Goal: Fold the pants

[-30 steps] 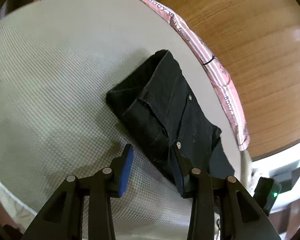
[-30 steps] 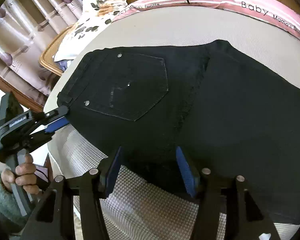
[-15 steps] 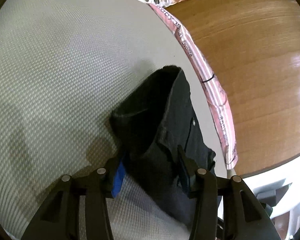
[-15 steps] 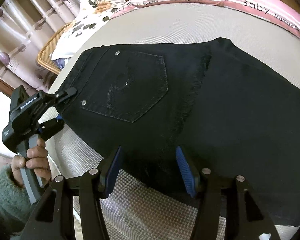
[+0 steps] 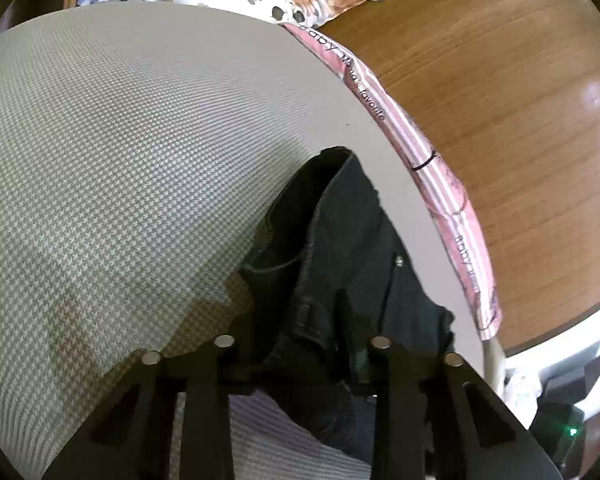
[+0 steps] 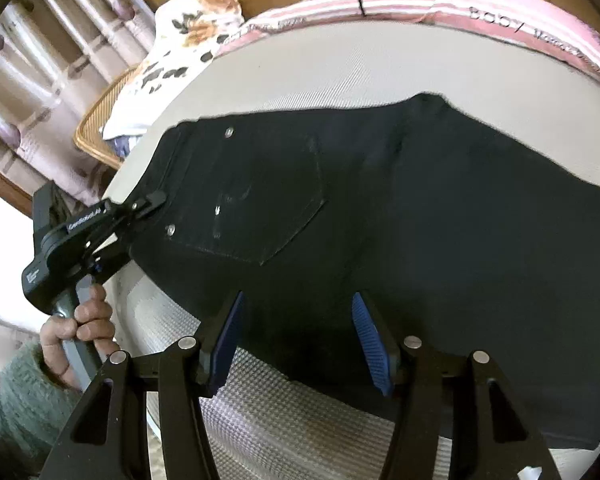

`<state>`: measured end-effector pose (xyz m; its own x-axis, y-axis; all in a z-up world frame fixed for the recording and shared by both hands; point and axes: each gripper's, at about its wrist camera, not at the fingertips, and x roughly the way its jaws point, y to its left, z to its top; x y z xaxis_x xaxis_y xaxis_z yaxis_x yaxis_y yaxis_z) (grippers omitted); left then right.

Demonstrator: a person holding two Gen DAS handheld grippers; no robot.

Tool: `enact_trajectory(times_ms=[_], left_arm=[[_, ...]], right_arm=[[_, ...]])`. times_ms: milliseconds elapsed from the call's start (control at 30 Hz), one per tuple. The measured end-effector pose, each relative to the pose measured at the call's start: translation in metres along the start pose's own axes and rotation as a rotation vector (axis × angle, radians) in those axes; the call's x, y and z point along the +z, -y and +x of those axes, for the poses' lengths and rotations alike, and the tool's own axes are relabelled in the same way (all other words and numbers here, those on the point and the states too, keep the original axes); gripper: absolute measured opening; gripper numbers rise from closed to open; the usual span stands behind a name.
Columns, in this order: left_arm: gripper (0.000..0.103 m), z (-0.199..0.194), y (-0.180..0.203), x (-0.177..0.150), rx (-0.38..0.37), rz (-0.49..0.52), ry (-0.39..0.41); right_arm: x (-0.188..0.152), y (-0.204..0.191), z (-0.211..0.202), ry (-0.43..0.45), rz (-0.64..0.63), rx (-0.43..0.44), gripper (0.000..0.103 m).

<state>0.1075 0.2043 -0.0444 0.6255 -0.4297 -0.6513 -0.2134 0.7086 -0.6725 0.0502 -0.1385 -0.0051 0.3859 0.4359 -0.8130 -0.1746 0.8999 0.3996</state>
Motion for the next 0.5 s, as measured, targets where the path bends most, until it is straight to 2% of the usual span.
enact_trajectory(times_ms=[67,133,367,500], left_arm=[[0.025,-0.007,0.011,0.001,0.0,0.028,0.006],[0.025,-0.018,0.038,0.0,-0.001,0.115,0.026],[0.024,-0.044,0.153,-0.013,-0.186,0.357,0.018],[0.024,-0.031,0.227,-0.037,-0.285,0.491,-0.052]], right_arm=[[0.001,0.006,-0.008,0.028,0.021,-0.004,0.053],[0.001,0.016,-0.018,0.054,0.045,-0.008,0.053],[0.003,0.076,-0.073,0.182,0.181,-0.045,0.053],[-0.006,0.121,-0.109,0.256,0.276,-0.081,0.053]])
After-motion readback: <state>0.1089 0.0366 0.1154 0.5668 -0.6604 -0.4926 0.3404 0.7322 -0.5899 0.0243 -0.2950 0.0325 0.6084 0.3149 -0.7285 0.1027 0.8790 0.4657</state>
